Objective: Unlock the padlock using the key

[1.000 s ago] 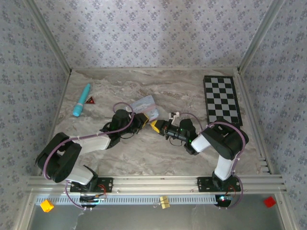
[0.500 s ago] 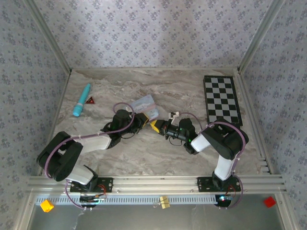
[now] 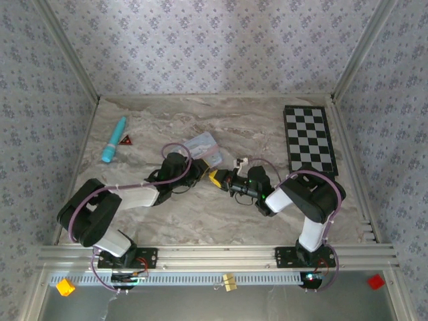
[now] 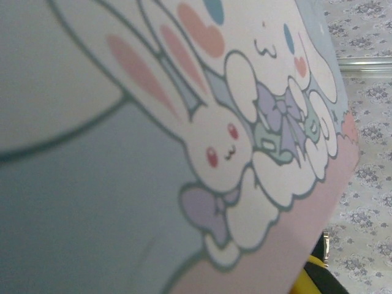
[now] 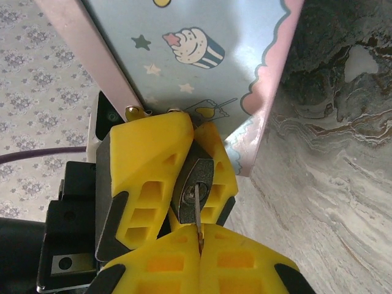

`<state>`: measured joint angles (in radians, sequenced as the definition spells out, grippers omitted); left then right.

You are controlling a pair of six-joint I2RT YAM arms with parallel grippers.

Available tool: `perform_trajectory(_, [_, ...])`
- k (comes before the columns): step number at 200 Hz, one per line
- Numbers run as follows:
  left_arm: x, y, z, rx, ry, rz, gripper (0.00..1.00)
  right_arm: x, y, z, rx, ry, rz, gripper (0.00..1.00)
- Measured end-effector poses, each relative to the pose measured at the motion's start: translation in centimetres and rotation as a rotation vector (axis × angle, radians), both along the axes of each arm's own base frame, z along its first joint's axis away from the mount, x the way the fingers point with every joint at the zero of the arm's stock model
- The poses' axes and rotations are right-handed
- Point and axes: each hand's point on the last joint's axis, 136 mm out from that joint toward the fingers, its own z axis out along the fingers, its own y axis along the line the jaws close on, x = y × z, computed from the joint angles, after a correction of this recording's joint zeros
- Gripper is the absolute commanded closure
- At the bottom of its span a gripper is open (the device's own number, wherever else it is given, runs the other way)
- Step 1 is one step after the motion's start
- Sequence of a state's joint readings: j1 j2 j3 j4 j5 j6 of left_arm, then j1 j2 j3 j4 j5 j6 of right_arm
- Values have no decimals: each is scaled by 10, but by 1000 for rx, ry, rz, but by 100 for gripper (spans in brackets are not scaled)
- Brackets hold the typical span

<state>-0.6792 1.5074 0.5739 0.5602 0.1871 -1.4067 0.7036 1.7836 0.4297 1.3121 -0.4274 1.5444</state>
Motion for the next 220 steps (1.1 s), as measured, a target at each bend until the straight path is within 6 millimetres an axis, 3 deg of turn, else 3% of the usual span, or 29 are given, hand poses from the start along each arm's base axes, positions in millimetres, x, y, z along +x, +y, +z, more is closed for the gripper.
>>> perform_trajectory(75, [-16,-8,-12,53,23,-60,99,-14,-13,-15,-38,-10,11,100])
perform_trajectory(220, [-18,-9,-1,46,-5,-76,100,-6,-24,-12,-12,-33,26,100])
